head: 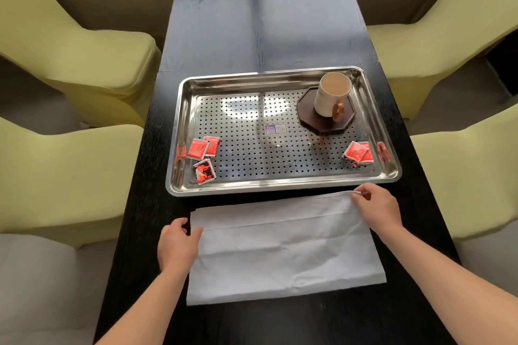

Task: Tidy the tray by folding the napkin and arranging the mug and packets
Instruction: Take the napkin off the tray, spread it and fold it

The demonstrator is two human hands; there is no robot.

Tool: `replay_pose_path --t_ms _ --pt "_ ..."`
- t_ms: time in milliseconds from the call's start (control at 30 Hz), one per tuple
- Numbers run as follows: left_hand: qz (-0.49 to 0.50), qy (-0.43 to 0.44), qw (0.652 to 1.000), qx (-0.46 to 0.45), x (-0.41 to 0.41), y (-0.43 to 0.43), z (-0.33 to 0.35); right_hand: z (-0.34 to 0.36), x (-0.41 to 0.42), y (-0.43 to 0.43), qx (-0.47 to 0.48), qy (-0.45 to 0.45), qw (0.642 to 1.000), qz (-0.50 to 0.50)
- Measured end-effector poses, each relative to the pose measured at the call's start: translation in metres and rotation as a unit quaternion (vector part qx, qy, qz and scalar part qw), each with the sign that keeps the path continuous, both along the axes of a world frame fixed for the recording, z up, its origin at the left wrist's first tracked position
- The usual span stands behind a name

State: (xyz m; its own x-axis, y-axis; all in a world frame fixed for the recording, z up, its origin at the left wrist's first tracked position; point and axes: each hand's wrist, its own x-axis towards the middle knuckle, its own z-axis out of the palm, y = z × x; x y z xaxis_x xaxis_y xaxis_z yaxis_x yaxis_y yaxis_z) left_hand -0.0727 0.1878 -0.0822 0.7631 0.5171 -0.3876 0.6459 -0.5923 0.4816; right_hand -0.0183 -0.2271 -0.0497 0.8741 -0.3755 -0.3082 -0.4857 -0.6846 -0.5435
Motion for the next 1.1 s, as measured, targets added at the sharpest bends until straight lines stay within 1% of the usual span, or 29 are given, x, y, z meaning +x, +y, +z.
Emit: replay_pose_path --t_ms 133,200,267,333,400,467,500,567,633,700,767,867,933,1000,1100 --pt "-0.039 0.021 0.998 0.043 0.003 -0.007 0.005 -0.009 0.004 0.0 -0.007 0.034 0.999 0.006" --pt "-0.083 0.015 0.991 0.106 -0.001 -0.012 0.008 -0.012 0.003 0.002 -0.019 0.044 0.999 0.014" --pt "-0.164 -0.029 0.971 0.174 -0.009 -0.019 0.009 -0.009 -0.005 0.006 -0.054 0.011 0.998 0.033" --pt "-0.25 -0.074 0.944 0.201 -0.021 -0.031 0.004 -0.004 -0.025 0.017 -0.103 -0.04 0.989 0.094" --pt "-0.329 -0.093 0.916 0.209 -0.036 -0.047 -0.003 -0.005 -0.052 0.037 -0.149 -0.093 0.966 0.189" --pt "-0.386 -0.084 0.897 0.2 -0.052 -0.061 -0.01 -0.013 -0.079 0.064 -0.174 -0.132 0.934 0.282" --pt "-0.403 -0.069 0.892 0.195 -0.059 -0.067 -0.015 -0.018 -0.091 0.079 -0.176 -0.13 0.92 0.324" --pt "-0.409 -0.039 0.892 0.188 -0.073 -0.074 -0.025 -0.027 -0.108 0.108 -0.17 -0.087 0.902 0.388" --pt "-0.395 -0.016 0.898 0.193 -0.081 -0.074 -0.033 -0.038 -0.116 0.128 -0.176 -0.058 0.882 0.432" --pt "-0.391 -0.004 0.898 0.201 -0.083 -0.072 -0.039 -0.046 -0.117 0.138 -0.195 -0.039 0.864 0.463" --pt "-0.398 -0.005 0.894 0.206 -0.084 -0.071 -0.044 -0.052 -0.115 0.134 -0.215 -0.023 0.853 0.475" --pt "-0.397 -0.01 0.894 0.207 -0.086 -0.07 -0.046 -0.054 -0.111 0.117 -0.235 -0.001 0.843 0.484" --pt "-0.39 -0.006 0.897 0.208 -0.084 -0.073 -0.045 -0.053 -0.109 0.115 -0.229 0.004 0.841 0.49" --pt "-0.386 -0.001 0.9 0.204 -0.084 -0.079 -0.042 -0.054 -0.112 0.128 -0.213 -0.004 0.846 0.489" --pt "-0.405 -0.023 0.891 0.202 -0.088 -0.085 -0.043 -0.06 -0.126 0.151 -0.202 -0.015 0.845 0.494"
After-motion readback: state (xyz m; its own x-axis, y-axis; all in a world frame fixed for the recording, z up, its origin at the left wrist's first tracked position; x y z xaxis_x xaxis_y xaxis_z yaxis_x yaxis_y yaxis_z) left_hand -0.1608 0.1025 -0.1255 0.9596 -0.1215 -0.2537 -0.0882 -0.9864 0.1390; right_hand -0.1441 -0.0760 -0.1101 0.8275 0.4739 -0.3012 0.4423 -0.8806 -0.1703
